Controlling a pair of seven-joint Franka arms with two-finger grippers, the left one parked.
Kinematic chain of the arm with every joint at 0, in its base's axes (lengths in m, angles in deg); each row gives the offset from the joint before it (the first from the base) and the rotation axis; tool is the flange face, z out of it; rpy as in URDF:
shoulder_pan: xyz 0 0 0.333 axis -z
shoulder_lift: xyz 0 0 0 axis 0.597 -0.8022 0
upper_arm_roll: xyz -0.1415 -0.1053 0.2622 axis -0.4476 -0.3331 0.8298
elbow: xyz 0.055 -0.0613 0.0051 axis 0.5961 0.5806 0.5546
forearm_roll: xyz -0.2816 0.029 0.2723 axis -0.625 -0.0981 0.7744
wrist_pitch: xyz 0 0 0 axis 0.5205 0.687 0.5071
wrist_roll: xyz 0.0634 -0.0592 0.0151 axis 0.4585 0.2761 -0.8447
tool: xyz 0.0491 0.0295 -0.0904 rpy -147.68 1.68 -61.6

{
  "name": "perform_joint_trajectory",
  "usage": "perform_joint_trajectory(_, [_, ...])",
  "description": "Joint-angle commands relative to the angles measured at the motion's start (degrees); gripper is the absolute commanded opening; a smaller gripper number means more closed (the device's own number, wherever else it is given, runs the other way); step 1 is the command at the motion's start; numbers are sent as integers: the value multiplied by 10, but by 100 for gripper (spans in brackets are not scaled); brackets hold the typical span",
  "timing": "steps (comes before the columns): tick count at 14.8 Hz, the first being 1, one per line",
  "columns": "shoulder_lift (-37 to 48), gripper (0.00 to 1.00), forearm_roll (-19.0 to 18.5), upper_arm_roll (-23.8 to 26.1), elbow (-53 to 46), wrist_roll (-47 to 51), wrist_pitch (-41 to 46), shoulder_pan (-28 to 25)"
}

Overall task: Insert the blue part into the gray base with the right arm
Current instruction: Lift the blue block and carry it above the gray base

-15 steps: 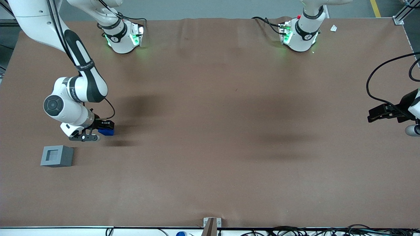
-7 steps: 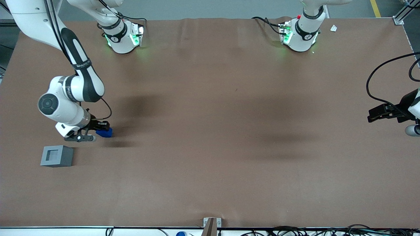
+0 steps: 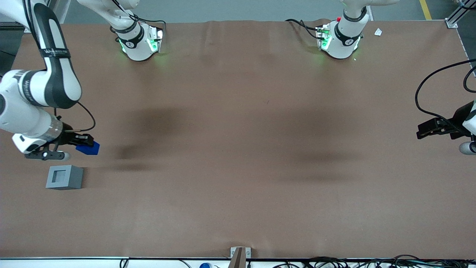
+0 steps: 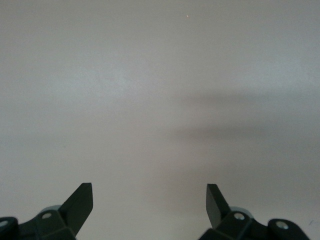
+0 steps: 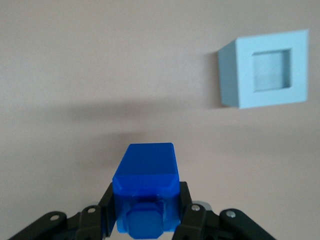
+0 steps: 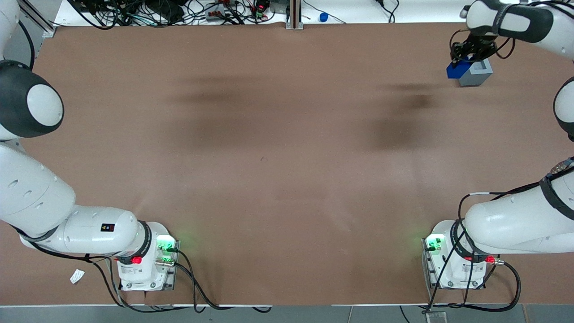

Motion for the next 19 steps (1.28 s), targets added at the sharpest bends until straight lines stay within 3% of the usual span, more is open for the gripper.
perform_joint_trajectory(1, [-9,1,-6,-18,-31,-29,15,7])
perform_joint_trajectory(5, [-22,0,2,-30,-83,-92,37,37])
perform_joint_trajectory(19, [-166,0,9,-40,-269,-93,110,74])
